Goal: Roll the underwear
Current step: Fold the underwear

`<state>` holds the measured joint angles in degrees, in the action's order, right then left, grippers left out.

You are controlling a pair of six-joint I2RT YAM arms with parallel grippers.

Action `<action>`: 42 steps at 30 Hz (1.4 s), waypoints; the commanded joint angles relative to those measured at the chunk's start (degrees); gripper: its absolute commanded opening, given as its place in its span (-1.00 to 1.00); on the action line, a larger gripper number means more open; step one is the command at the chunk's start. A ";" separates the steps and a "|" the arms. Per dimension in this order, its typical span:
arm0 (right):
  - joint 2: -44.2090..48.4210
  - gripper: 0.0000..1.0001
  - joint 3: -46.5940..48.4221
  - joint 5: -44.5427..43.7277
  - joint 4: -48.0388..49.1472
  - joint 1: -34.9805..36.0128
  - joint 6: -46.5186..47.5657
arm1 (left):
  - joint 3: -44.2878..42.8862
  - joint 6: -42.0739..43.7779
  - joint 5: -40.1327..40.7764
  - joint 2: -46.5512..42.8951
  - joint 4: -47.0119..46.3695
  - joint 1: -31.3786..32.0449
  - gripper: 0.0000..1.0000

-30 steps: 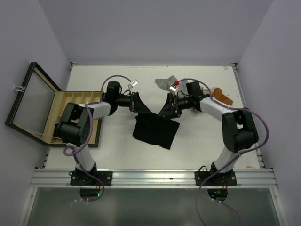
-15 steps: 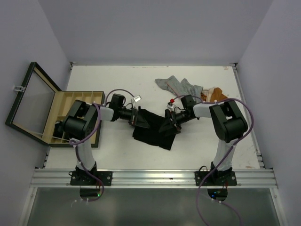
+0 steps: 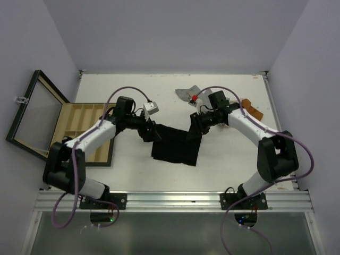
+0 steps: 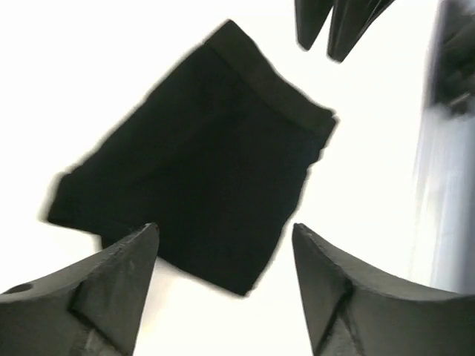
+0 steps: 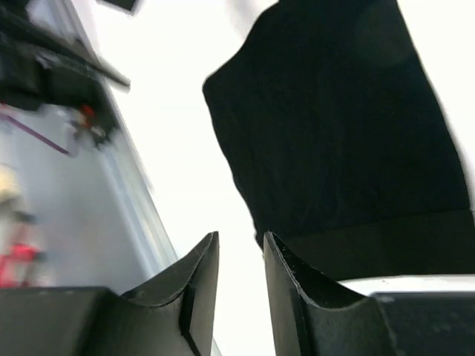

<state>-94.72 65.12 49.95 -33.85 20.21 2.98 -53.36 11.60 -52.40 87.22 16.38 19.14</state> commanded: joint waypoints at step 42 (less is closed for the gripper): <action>24.41 0.29 -26.89 -34.67 5.72 24.00 52.38 | 29.54 53.80 24.63 -21.56 -20.51 13.21 0.63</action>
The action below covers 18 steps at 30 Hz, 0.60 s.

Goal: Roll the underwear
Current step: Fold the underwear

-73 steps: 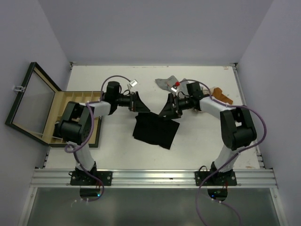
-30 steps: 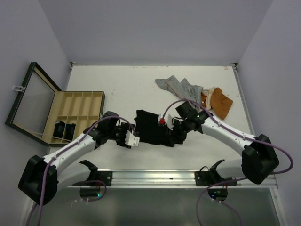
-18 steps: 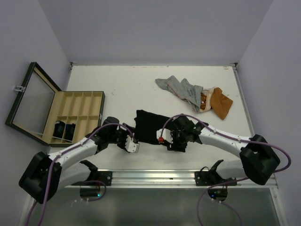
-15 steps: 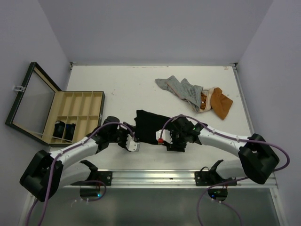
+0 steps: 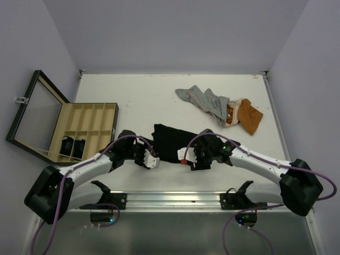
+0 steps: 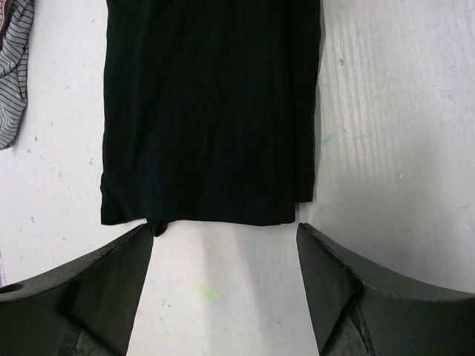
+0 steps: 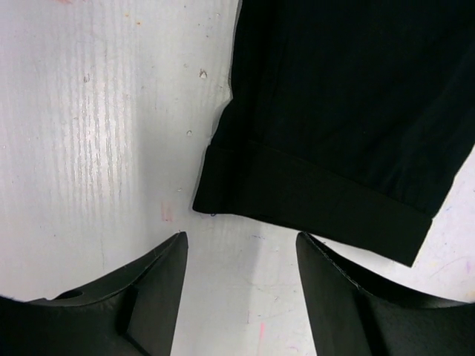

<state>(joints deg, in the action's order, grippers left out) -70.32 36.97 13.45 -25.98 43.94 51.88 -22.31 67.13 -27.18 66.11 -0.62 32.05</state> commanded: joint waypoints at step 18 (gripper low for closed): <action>-9.57 0.10 0.56 4.21 5.76 0.53 5.60 | -1.42 -0.51 -0.68 0.95 -4.21 0.38 0.67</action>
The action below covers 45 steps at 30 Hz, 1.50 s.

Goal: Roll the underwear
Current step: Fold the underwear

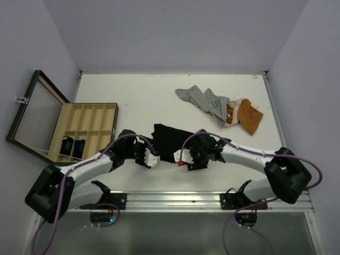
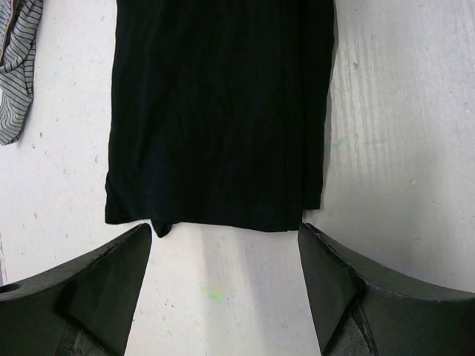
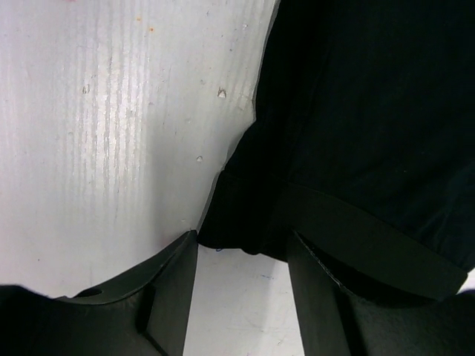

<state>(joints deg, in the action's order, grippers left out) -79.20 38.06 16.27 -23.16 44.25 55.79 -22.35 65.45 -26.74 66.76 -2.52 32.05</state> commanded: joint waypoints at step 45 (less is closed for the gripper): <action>-2.45 -1.00 4.82 21.25 -14.97 -5.05 -8.85 | -17.81 8.66 -12.01 12.95 39.78 2.49 -1.00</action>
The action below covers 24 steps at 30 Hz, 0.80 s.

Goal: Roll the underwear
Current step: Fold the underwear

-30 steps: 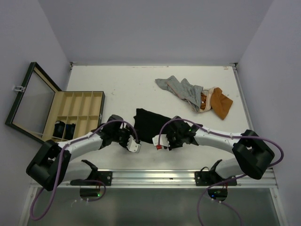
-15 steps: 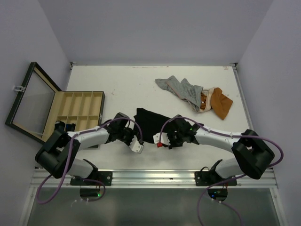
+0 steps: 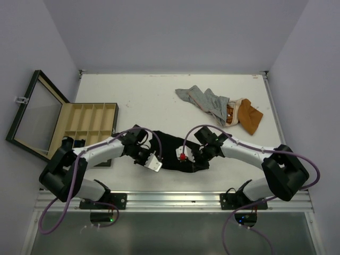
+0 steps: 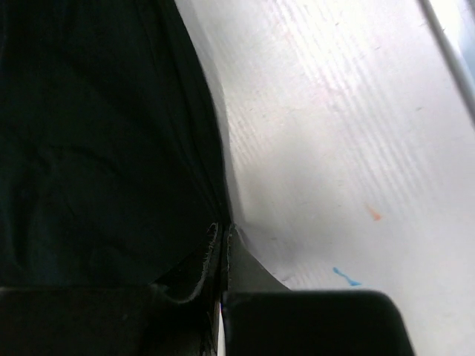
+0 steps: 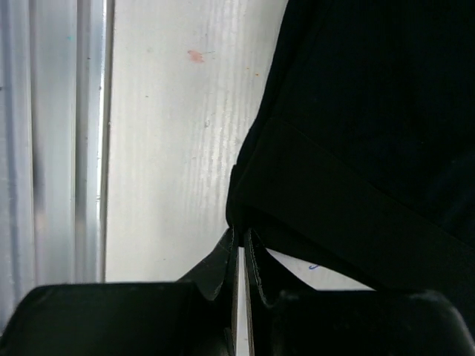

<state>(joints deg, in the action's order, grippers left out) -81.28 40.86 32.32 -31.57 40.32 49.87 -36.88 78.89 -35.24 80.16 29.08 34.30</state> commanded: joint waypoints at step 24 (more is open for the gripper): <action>-0.20 -1.00 9.41 9.69 -17.56 -8.23 0.67 | -21.73 -11.04 -9.40 10.01 19.78 -0.29 -1.00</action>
<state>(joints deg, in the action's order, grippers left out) -83.68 47.68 40.23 -45.98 32.53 49.19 -55.22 68.16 -42.09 89.71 46.13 34.24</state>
